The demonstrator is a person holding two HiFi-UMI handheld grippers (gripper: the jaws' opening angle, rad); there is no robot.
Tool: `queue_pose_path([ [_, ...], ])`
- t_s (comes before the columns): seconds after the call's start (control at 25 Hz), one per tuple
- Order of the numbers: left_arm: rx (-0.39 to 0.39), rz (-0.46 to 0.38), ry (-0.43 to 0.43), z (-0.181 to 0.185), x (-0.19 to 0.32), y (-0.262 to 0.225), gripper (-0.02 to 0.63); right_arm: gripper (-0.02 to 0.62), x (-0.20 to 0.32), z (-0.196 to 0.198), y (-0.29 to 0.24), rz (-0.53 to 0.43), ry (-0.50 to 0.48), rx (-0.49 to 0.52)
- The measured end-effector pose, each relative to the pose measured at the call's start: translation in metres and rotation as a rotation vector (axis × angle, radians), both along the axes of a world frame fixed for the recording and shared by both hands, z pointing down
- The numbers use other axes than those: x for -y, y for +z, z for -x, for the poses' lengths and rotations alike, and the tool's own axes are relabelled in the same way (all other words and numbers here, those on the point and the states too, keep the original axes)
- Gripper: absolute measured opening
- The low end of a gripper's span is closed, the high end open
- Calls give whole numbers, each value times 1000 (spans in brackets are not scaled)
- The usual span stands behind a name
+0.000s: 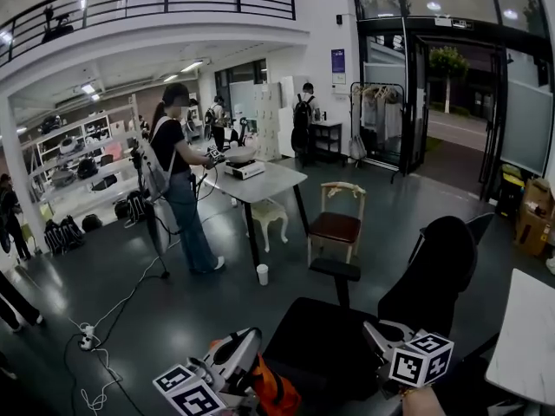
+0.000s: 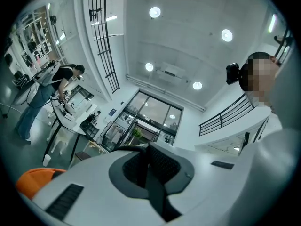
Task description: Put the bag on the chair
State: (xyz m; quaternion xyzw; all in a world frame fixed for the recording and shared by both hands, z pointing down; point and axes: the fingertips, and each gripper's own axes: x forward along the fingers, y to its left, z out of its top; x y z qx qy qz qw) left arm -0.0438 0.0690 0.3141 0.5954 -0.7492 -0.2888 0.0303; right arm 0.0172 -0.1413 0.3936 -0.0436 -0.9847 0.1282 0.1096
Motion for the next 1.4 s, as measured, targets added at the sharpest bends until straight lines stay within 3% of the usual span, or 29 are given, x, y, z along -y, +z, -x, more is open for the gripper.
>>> queue_pose_path([
  [0.32, 29, -55, 9, 31, 17, -10, 2, 3, 16, 35, -3, 8, 2, 28],
  [0.52, 40, -35, 26, 35, 28, -8, 2, 2, 8, 42, 13, 26, -45, 22],
  [0.76, 93, -55, 56, 44, 43, -30, 2, 2, 17, 40, 11, 27, -16, 33],
  [1.0, 163, -147, 169, 46, 60, -73, 2, 2, 34, 32, 3, 1, 64, 16],
  [1.4, 135, -145, 370, 113, 113, -76, 2, 3, 57, 65, -7, -19, 250, 29],
])
